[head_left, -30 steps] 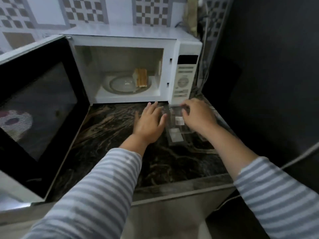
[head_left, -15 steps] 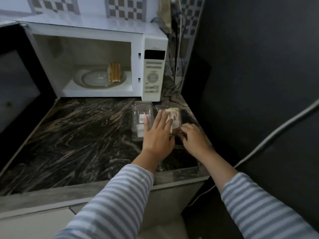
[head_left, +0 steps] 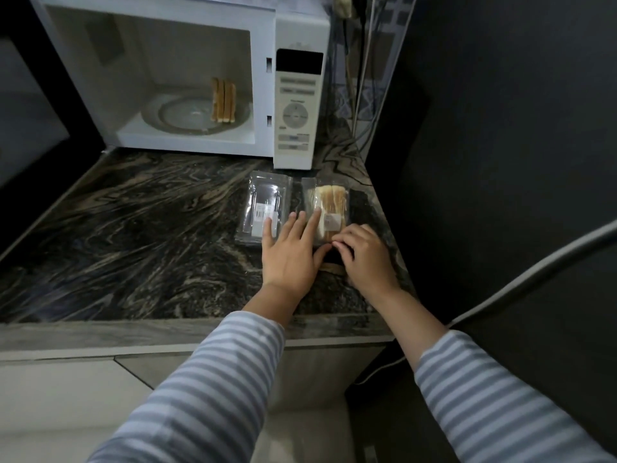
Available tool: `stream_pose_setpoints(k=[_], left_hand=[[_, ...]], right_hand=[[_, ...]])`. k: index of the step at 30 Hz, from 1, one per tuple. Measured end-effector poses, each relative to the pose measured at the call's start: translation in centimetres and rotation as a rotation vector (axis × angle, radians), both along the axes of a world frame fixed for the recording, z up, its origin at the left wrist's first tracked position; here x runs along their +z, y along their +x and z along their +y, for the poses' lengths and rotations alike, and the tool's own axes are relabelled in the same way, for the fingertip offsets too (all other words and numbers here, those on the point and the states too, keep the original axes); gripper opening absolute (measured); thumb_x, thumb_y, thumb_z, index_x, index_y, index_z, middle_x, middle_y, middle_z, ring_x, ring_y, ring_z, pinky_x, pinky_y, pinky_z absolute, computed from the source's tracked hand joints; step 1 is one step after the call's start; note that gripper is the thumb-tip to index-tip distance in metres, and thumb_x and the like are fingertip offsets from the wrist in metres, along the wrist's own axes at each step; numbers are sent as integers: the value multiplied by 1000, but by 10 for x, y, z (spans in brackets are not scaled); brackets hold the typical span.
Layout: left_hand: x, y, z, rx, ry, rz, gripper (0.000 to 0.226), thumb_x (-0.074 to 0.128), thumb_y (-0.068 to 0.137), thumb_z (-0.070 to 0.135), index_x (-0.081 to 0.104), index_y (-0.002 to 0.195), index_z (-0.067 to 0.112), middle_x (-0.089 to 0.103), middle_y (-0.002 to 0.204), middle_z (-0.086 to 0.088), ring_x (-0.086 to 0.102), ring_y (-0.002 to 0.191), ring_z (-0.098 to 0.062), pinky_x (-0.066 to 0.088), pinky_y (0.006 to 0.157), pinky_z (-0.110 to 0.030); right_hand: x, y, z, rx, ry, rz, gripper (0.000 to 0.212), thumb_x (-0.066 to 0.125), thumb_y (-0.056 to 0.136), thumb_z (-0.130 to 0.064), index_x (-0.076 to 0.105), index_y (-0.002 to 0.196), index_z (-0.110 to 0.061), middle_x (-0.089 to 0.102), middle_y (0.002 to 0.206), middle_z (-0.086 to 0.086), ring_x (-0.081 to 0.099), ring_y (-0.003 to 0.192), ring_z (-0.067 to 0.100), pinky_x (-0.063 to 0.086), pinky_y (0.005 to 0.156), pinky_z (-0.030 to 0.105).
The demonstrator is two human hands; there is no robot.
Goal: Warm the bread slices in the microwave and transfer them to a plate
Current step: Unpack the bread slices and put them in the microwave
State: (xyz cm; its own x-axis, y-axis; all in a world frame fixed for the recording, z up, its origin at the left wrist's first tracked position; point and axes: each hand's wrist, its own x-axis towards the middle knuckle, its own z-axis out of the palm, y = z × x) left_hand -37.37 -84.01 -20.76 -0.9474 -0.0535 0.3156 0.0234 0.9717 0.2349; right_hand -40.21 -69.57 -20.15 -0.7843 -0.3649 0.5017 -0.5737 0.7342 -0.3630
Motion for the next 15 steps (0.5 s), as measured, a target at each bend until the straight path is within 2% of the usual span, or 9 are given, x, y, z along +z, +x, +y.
stream_pose_setpoints(k=[5, 10, 15], left_hand=[[-5, 0, -1, -30, -28, 50, 58, 27, 97, 58, 15, 150, 39, 36, 153, 0, 23, 145, -16, -5, 116, -52], [-7, 0, -2, -37, -38, 64, 55, 22, 93, 58, 25, 146, 45, 42, 149, -2, 28, 144, -19, -4, 115, -53], [-7, 1, -2, -56, -13, 64, 51, 40, 94, 52, 27, 143, 51, 44, 148, -1, 30, 143, -19, -3, 114, -55]], right_hand=[[-7, -1, 1, 29, -33, 38, 13, 55, 91, -3, 69, 90, -4, 65, 87, 6, 56, 84, 21, 41, 76, 24], [-7, 0, 0, 63, -21, 80, 24, 43, 94, -11, 65, 88, -3, 62, 87, 8, 56, 83, 24, 42, 77, 26], [-7, 1, -1, 54, -33, 120, 24, 40, 95, -10, 61, 88, -2, 59, 90, 11, 47, 88, 22, 37, 80, 26]])
